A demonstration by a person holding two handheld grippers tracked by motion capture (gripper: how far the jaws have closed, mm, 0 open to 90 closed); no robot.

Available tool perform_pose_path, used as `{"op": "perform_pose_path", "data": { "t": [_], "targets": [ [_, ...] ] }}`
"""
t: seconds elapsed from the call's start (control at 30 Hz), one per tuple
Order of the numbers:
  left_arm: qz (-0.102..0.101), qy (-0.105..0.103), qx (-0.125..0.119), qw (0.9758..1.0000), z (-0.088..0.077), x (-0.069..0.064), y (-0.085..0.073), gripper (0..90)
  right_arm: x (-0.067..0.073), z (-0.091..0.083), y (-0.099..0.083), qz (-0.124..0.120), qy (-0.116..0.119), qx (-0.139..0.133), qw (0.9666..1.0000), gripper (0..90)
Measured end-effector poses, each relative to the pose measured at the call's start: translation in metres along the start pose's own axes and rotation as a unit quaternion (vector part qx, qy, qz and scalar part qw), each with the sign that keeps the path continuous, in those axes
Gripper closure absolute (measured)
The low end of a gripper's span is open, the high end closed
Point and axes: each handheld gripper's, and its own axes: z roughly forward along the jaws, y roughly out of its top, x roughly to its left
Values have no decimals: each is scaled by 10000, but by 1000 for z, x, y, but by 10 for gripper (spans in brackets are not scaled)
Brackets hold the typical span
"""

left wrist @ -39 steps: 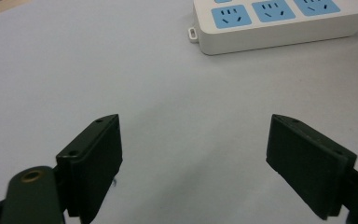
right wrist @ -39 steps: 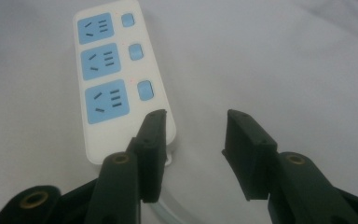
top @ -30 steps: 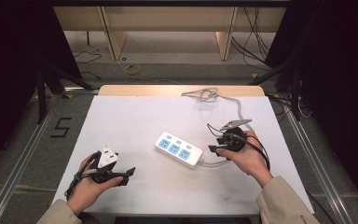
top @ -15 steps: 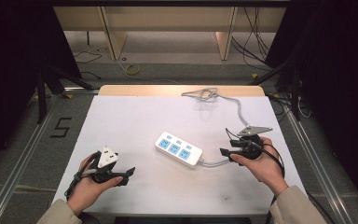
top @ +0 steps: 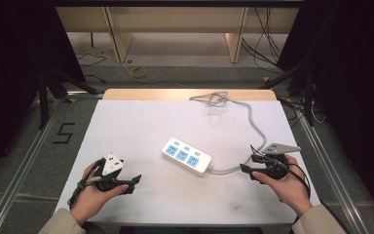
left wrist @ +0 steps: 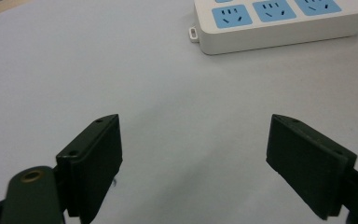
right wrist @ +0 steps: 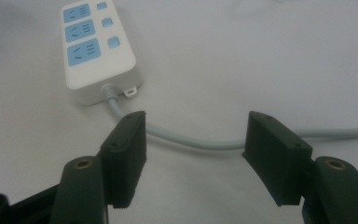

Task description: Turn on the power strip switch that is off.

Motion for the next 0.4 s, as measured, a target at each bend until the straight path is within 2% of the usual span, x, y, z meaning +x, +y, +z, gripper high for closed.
{"op": "perform_pose_path", "data": {
  "t": [0.4],
  "targets": [
    [58,-61,45,10000,2,0,0,172,-1,-3,-9,164,5,-58,9998,366]
  ]
}}
